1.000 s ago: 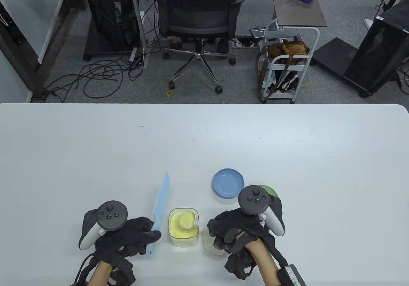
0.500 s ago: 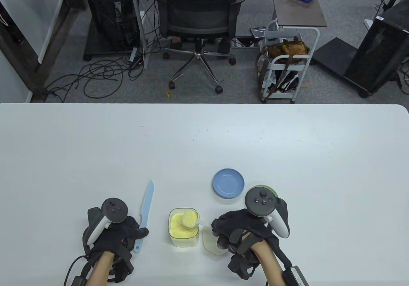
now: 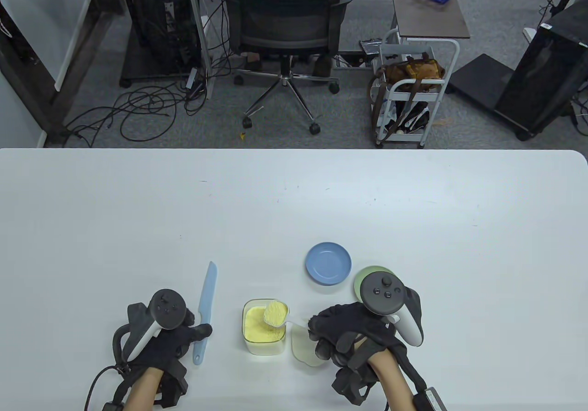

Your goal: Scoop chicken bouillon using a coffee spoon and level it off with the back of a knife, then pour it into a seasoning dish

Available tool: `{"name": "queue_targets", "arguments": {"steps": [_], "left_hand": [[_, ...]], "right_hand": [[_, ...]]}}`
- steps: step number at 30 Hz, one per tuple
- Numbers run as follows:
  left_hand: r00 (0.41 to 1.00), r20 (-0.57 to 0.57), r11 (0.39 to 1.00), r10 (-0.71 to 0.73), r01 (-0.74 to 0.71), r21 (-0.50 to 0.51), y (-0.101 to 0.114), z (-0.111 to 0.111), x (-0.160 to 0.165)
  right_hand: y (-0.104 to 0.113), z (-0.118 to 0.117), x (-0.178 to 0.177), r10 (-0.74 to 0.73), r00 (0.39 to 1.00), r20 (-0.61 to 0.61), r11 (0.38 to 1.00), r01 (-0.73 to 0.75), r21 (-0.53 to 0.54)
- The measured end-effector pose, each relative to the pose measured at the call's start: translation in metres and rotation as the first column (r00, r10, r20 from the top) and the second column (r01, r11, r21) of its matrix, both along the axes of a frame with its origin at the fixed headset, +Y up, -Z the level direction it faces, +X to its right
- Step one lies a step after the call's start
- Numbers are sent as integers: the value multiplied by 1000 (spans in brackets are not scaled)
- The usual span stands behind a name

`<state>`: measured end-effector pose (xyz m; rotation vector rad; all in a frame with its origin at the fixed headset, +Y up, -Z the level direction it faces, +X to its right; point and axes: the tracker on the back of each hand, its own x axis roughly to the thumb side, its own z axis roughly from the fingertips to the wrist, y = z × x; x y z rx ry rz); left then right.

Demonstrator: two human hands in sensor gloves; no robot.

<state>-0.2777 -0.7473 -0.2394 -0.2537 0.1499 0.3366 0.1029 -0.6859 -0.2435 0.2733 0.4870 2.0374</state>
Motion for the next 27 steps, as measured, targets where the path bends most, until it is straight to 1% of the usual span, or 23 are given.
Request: {"name": "queue_targets", "arguments": {"steps": [1,3,4,6,8,10,12,15,17,19,22,24,27], "left_hand": [[999,1,996,53,-53,67,7,4,0],[995,13,985,96,-97,145,12,9,1],[995,25,981,97,-100,168,12,11,2],[998,29,985,54,-58,161,10,12,4],[999,44,992,19,-24,126,4,10,5],[998,61,997,22,-27,77,-2,8,5],[997,64,998,46,-49,47,-6,7,5],[995,59,997,74,-76,32,-9,5,4],[995,58,996,83,-86,39,-8,5,3],[992,55,993,111,-113,40,-8,5,3],[990,53,990,131,-134,50,-8,4,3],[992,57,992,116,-118,46,-9,4,3],[992,62,993,108,-110,39,-10,4,5]], "right_hand": [[1,1,3,-16,1000,8,1000,16,3],[2,2,11,-33,999,31,999,32,12],[2,3,18,-40,998,50,999,39,15],[0,5,31,-58,994,94,998,57,17],[-4,5,50,-82,984,156,997,81,7],[-11,4,75,-106,960,259,993,114,-18],[-19,3,100,-97,929,357,992,118,-35],[-30,0,137,14,886,464,998,15,-57],[-36,1,154,75,858,508,996,-41,-79],[-43,2,163,87,831,550,996,-55,-75],[-49,3,167,123,823,555,992,-104,-65],[-50,3,166,184,814,551,981,-185,-55],[-51,3,161,281,786,550,948,-317,-31]]}}
